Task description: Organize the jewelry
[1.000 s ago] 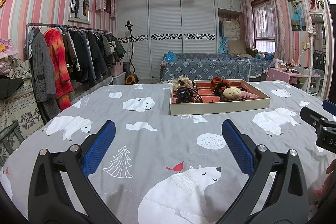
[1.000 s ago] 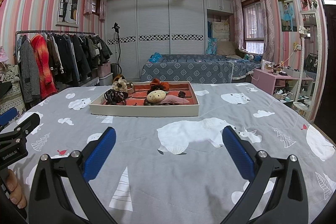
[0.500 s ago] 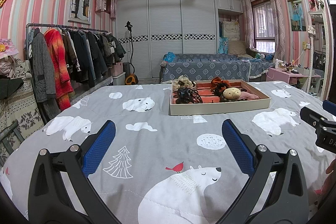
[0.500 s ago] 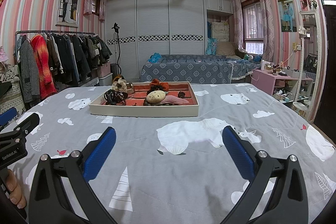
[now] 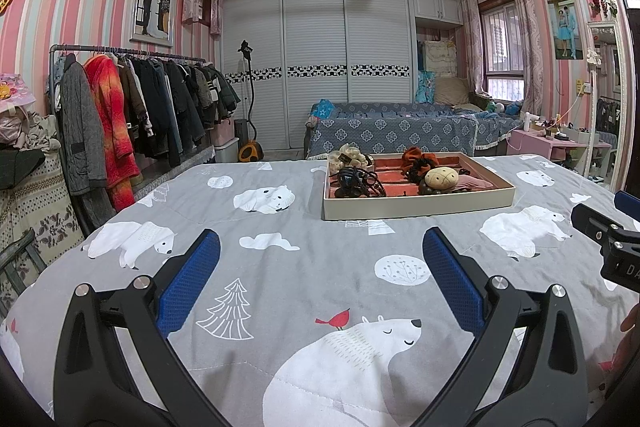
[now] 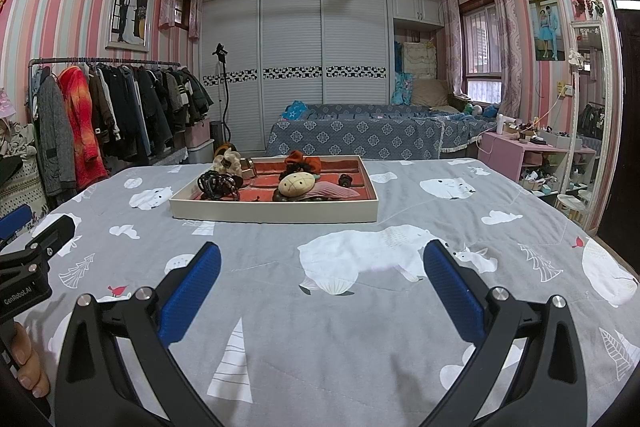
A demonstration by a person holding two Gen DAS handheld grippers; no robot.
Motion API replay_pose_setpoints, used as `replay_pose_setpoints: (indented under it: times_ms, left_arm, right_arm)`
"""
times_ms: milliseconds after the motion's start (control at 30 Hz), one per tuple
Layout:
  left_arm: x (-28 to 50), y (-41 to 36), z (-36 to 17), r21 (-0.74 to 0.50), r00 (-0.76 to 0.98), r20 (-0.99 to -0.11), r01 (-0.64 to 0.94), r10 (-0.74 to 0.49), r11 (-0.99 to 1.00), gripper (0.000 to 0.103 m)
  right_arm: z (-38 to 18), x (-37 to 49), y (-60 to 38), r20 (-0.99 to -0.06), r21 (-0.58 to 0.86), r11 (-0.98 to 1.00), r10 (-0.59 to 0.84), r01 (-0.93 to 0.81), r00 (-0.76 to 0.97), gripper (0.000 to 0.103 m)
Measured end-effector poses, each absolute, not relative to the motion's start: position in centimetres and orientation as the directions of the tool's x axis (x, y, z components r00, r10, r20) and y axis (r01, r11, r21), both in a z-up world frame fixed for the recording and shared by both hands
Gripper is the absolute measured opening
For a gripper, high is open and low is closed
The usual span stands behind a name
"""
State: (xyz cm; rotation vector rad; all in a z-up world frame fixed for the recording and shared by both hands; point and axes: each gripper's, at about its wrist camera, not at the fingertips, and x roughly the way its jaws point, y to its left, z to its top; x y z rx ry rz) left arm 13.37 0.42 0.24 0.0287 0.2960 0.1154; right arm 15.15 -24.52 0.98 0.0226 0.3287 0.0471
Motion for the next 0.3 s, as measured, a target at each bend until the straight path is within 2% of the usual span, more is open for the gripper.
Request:
replay_pose_setpoints:
  times_ms: [300]
  left_arm:
    - [13.36, 0.46, 0.19, 0.045, 0.950, -0.289, -0.110, 0.118, 0.993, 0.098]
  right_arm:
    - [0.97, 15.12, -24.51, -0.323, 0.030, 0.999, 0.050, -0.043, 0.945, 0.099]
